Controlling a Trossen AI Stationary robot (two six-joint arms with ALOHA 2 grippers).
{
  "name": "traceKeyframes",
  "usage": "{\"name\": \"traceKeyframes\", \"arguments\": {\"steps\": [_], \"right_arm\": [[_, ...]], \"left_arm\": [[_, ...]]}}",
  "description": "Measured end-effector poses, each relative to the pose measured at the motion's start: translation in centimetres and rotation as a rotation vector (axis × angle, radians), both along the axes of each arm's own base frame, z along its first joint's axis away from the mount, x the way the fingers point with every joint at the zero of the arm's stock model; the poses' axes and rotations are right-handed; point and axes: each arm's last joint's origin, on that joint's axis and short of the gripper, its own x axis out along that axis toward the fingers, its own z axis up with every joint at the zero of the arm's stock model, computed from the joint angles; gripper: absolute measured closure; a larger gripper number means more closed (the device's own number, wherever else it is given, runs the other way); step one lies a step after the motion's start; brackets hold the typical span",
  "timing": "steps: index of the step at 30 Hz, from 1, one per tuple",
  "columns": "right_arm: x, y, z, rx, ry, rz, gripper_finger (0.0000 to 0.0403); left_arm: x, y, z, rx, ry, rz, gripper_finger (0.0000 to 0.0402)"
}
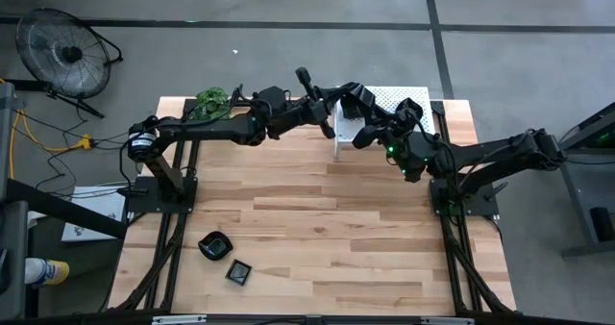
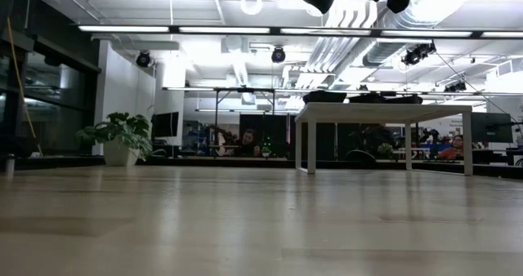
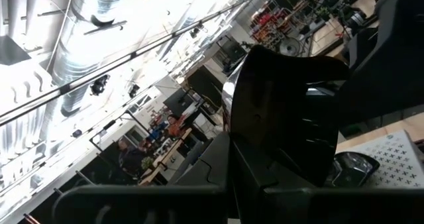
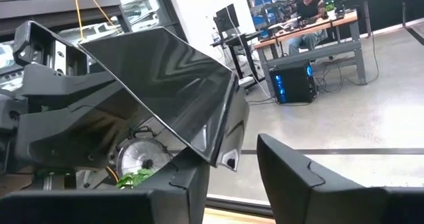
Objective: Pick & Place Mini shaped plates
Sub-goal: Stack the distorted square plate on top of the distorted square plate on the shelf
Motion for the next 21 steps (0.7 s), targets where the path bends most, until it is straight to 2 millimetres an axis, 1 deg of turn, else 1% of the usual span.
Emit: {"name": "traceKeyframes", "arguments": {"steps": [10,19,21], "right_arm": [[0.00,0.00,0.00,0.000,0.000,-0.001,0.0327],[0.03,0.02,0.00,-0.003,0.005,0.010,0.0395],[0.04,0.01,0.00,-0.004,0.006,0.014,0.0399]], "left_arm": [[0.01,-0.01,0.00,0.001,0.001,-0.003,0.0401],[0.06,-0.12,-0.01,0.013,0.005,-0.043,0.0402],[0.07,-0.14,-0.02,0.015,0.007,-0.050,0.0402]]}}
